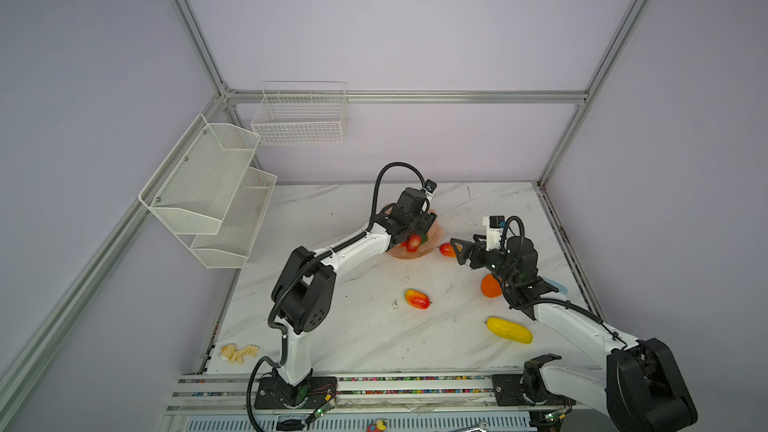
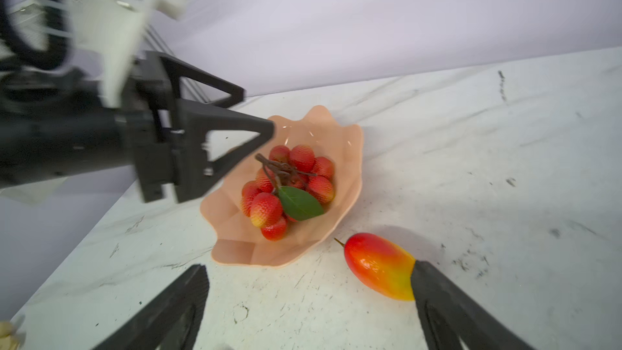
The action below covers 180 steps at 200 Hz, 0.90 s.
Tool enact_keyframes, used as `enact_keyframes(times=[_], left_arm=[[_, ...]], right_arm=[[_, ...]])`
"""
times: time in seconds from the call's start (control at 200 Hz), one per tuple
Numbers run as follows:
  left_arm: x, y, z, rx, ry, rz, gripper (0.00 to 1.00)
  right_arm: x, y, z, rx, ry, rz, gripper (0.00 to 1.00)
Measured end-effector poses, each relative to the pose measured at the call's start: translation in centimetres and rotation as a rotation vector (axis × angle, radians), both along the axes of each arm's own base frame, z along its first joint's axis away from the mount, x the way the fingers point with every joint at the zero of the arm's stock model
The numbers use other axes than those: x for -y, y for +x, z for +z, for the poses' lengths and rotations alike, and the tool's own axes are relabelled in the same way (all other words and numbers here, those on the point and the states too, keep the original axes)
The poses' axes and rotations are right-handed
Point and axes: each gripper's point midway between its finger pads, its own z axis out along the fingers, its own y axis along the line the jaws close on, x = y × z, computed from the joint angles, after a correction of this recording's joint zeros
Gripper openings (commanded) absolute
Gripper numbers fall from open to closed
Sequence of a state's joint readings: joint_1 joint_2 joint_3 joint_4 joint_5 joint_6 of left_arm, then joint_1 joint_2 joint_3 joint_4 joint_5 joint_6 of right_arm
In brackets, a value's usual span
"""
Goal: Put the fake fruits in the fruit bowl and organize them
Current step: 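Lift the strawberry bunch into the pink bowl and open the left gripper, then grasp the orange with the right gripper while the left gripper moves toward the mango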
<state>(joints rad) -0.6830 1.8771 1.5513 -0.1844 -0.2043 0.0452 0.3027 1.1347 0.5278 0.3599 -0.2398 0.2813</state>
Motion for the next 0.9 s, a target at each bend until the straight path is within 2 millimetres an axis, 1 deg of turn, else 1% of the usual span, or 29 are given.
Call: enact_keyframes(times=[0.015, 0.035, 0.05, 0.11, 0.125, 0.185, 0.225, 0.29, 0.355, 0.43, 0.495, 0.58, 0.66, 0.73, 0.805, 0.855, 0.9], left_arm=[[-0.2, -0.4, 0.6, 0.006, -0.009, -0.003, 0.81], [-0.5, -0.9, 1.5, 0.018, -0.026, -0.009, 0.97], [-0.8, -1.4, 2.1, 0.026, -0.034, -0.014, 1.0], [-1.8, -3.5, 4.4, 0.048, -0.085, -0.032, 1.0], [-2.1, -4.2, 5.1, 0.06, -0.1, -0.043, 1.0], [-3.3, -6.9, 6.9, 0.077, -0.158, -0.075, 1.0], [-4.1, -8.8, 7.7, 0.086, -0.197, -0.096, 1.0], [-5.0, -11.9, 8.0, 0.083, -0.243, -0.135, 1.0], [-5.7, -14.7, 7.3, 0.06, -0.277, -0.172, 1.0], [-6.0, -17.5, 5.3, 0.009, -0.298, -0.21, 1.0], [-6.4, -19.7, 3.1, -0.055, -0.309, -0.239, 1.0], [-6.8, -21.9, 0.2, -0.138, -0.317, -0.253, 1.0], [-7.2, -23.2, -2.2, -0.2, -0.312, -0.253, 1.0], [-7.5, -23.9, -3.5, -0.248, -0.293, -0.248, 1.0], [-7.7, -24.2, -3.7, -0.259, -0.288, -0.249, 1.0], [-7.9, -24.4, -3.3, -0.251, -0.295, -0.253, 1.0], [-8.0, -24.6, -2.8, -0.241, -0.302, -0.256, 1.0]], right_arm=[[0.3, -0.1, -0.2, -0.016, -0.002, -0.02, 0.97], [0.8, -0.1, -0.5, -0.043, -0.004, -0.052, 0.97], [1.3, -0.2, -0.7, -0.06, -0.007, -0.075, 0.97], [2.7, -0.6, -1.4, -0.133, -0.017, -0.162, 0.97], [3.1, -0.6, -1.5, -0.147, -0.02, -0.184, 0.97], [4.2, -1.2, -2.1, -0.208, -0.035, -0.245, 0.97], [4.8, -1.6, -2.6, -0.243, -0.04, -0.278, 0.97], [5.6, -2.3, -4.0, -0.307, -0.056, -0.325, 0.97], [6.4, -3.2, -5.5, -0.376, -0.078, -0.365, 0.96], [7.4, -4.0, -6.8, -0.444, -0.119, -0.42, 0.96], [8.5, -4.4, -7.0, -0.477, -0.159, -0.472, 0.97], [9.4, -4.3, -6.2, -0.486, -0.191, -0.525, 0.97], [9.9, -4.0, -5.7, -0.492, -0.214, -0.559, 0.97], [10.1, -3.7, -6.2, -0.517, -0.239, -0.577, 0.97], [10.2, -3.9, -7.8, -0.571, -0.276, -0.578, 0.97], [10.1, -4.2, -9.0, -0.611, -0.303, -0.57, 0.97], [10.0, -4.6, -9.7, -0.633, -0.319, -0.565, 0.97]])
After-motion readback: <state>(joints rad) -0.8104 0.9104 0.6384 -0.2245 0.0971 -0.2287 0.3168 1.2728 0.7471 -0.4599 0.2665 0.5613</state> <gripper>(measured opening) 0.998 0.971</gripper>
